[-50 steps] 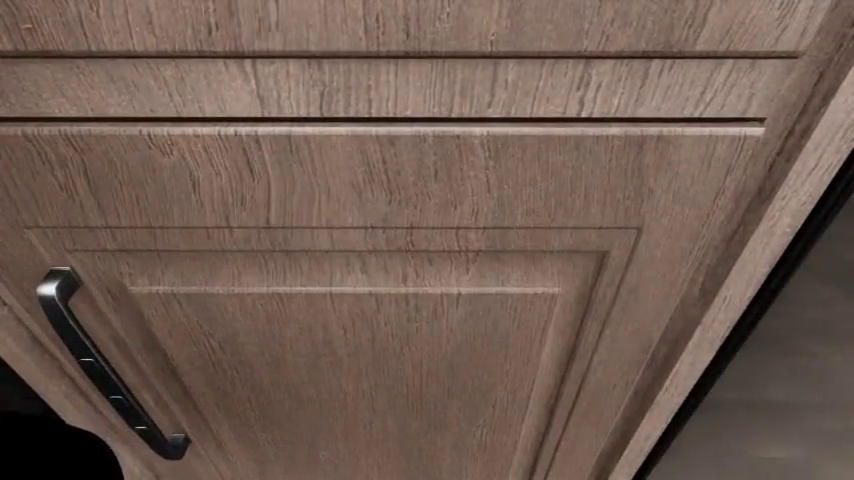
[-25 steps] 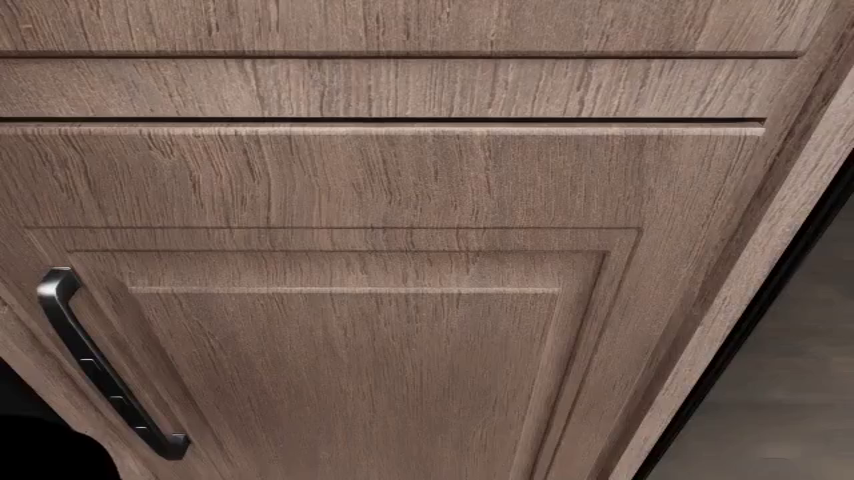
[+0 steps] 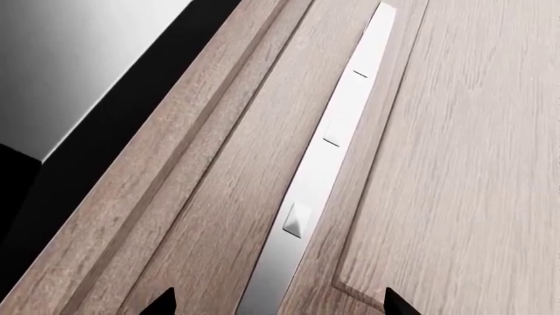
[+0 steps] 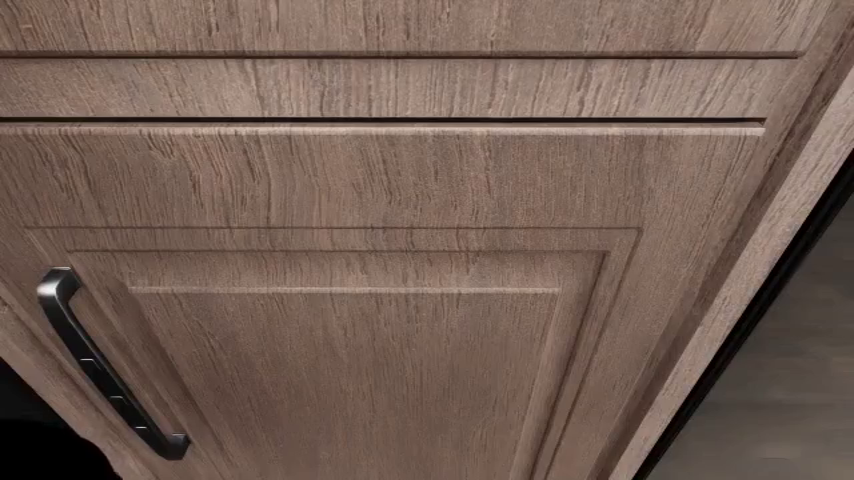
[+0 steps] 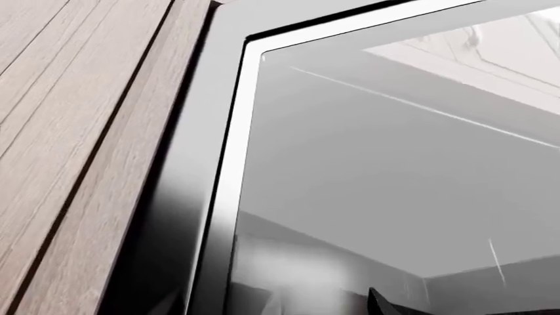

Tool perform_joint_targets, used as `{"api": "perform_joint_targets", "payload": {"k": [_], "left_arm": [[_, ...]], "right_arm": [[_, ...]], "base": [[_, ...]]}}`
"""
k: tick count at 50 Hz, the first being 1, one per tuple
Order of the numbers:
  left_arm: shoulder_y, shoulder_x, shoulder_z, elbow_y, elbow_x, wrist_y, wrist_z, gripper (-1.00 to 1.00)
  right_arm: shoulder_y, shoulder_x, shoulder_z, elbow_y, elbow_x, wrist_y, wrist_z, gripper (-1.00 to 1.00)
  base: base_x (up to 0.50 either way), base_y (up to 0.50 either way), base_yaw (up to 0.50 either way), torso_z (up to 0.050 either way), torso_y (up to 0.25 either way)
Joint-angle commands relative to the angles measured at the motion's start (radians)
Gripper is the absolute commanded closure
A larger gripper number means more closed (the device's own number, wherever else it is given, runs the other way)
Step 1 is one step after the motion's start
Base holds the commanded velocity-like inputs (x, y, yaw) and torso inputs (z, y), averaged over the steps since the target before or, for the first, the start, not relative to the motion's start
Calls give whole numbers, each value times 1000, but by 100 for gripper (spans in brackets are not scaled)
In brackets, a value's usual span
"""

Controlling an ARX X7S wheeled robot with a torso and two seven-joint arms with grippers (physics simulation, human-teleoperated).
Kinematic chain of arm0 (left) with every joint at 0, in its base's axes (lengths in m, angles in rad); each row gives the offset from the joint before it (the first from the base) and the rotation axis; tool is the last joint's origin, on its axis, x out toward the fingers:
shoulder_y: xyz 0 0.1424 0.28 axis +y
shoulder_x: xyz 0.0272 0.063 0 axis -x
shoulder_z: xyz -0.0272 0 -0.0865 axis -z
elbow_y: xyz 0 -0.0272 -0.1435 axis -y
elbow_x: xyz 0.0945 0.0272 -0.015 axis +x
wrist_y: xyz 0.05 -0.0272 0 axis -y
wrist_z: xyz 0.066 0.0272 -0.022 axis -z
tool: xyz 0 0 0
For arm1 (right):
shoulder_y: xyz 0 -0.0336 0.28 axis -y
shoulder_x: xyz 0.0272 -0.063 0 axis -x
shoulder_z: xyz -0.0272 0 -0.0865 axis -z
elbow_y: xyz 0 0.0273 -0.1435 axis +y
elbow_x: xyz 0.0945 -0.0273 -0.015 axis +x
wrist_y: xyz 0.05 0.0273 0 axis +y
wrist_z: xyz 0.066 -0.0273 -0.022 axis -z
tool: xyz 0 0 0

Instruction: Close the microwave door

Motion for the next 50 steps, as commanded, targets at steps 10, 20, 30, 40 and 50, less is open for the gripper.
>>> {"api": "perform_joint_targets", "payload": {"k": [10,20,30,40,50], "left_arm": [[9,-5,13,3,-4,12,-1,-100],[15,-8,19,4,-4,16,-3,-100],[16,-11,24,4,-4,21,-5,-100],[20,-16,27,9,-14,25,-12,-100],[25,-19,32,16,-18,30,-15,-100]], "right_arm": [[-24,-14,59,69,19,-49,-16,-100],[-24,-5,82,90,26,-47,-17,-100],[-61,-2,135,98,52,-60,-11,-100],[-62,-1,163,113,63,-70,-14,-100],[-92,19,210,111,83,-68,-2,-100]], "base": [[0,0,0,0,0],[0,0,0,0,0],[0,0,0,0,0],[0,0,0,0,0],[0,0,0,0,0]]}}
